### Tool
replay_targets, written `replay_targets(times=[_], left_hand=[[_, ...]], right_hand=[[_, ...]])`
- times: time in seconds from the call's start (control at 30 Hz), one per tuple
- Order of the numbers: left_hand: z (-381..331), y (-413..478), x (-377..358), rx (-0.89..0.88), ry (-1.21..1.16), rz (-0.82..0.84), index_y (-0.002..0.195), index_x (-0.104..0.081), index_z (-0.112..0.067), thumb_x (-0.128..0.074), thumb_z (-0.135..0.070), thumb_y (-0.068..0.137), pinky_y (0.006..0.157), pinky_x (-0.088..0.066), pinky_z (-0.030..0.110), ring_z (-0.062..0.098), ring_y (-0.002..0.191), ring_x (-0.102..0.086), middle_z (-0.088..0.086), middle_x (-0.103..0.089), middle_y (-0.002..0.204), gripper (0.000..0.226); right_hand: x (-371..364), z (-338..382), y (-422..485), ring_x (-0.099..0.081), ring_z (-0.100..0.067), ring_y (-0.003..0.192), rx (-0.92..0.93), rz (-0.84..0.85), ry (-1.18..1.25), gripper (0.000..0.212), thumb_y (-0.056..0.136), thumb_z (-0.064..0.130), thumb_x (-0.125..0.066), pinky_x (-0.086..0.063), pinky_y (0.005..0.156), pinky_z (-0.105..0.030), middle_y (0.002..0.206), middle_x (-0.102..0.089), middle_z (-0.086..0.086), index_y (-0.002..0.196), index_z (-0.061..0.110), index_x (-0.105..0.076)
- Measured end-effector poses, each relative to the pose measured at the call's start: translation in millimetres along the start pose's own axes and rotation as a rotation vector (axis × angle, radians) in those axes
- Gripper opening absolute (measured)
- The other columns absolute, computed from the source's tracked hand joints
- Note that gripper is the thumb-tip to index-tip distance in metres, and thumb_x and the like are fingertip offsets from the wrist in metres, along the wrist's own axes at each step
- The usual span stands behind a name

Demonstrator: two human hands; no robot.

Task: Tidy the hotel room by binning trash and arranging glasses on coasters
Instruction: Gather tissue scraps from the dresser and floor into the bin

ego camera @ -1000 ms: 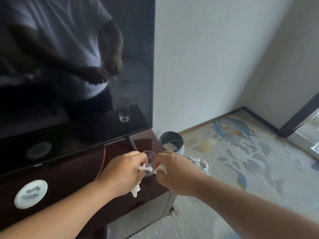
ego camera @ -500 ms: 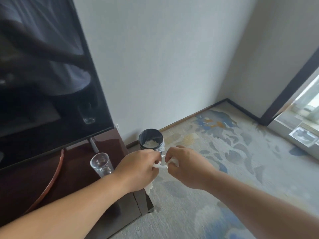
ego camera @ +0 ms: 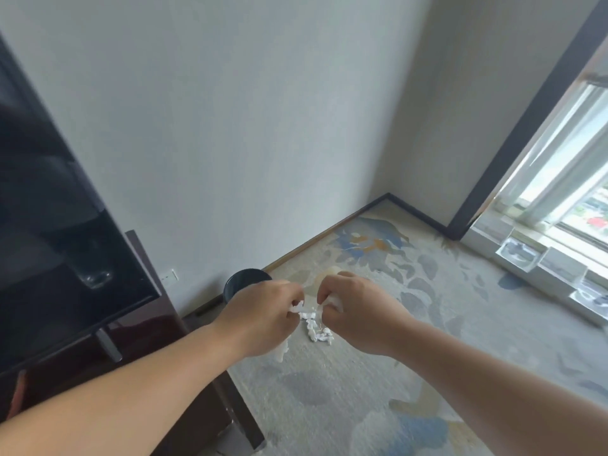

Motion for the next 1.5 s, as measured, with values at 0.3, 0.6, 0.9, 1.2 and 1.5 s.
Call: replay_targets(times=[0.3, 0.6, 0.9, 1.2, 1.5], left_hand=[[30, 62, 0, 0.071, -0.021, -0.037, 0.076, -0.046, -0.028, -0.044, -0.024, 0.077, 0.053, -0.032, 0.027, 0.005, 0.066, -0.046, -0.011, -0.053, 0.074, 0.005], [43, 147, -14, 0.308, -0.053, -0.12, 0.076, -0.047, -0.036, -0.049, -0.027, 0.08, 0.058, -0.035, 0.022, -0.001, 0.07, -0.048, -0.017, -0.052, 0.073, 0.011], [30, 224, -27, 0.442, -0.038, -0.106, 0.078, -0.05, -0.031, -0.048, -0.026, 0.08, 0.064, -0.042, 0.029, 0.009, 0.072, -0.051, -0.011, -0.056, 0.079, 0.005], [111, 242, -23, 0.573, 0.004, -0.19, 0.074, -0.046, -0.024, -0.047, -0.039, 0.09, 0.059, -0.033, 0.03, 0.012, 0.069, -0.049, -0.009, -0.05, 0.072, 0.022], [221, 265, -23, 0.688, -0.094, -0.194, 0.063, -0.032, -0.027, -0.035, -0.046, 0.098, 0.054, -0.026, 0.029, 0.007, 0.059, -0.043, -0.008, -0.043, 0.064, 0.04]], right_hand=[[9, -32, 68, -0.052, -0.006, 0.073, 0.058, 0.043, -0.031, 0.015, 0.082, 0.025, -0.044, -0.042, 0.057, -0.023, 0.087, -0.052, 0.013, 0.088, 0.033, -0.054], [35, -103, 161, -0.05, -0.002, 0.068, 0.211, 0.176, -0.003, 0.013, 0.085, 0.029, -0.042, -0.034, 0.053, -0.02, 0.087, -0.048, 0.015, 0.091, 0.032, -0.053], [63, -164, 234, -0.046, 0.001, 0.078, 0.306, 0.343, 0.075, 0.03, 0.09, 0.025, -0.031, -0.032, 0.061, -0.017, 0.105, -0.044, 0.008, 0.111, 0.025, -0.053], [11, -149, 318, -0.047, -0.004, 0.083, 0.343, 0.471, -0.025, 0.035, 0.088, 0.012, -0.033, -0.034, 0.062, -0.019, 0.121, -0.042, 0.004, 0.119, 0.026, -0.04], [-38, -120, 413, -0.051, -0.01, 0.091, 0.36, 0.53, -0.069, 0.039, 0.09, 0.015, -0.038, -0.046, 0.072, -0.023, 0.127, -0.039, 0.009, 0.127, 0.03, -0.04]])
Point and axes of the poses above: each hand's wrist, its own y-axis towards the middle knuckle, its own x-axis out of the back of the hand, z = x × y, the point moved 5 cm from there along y, towards the middle knuckle
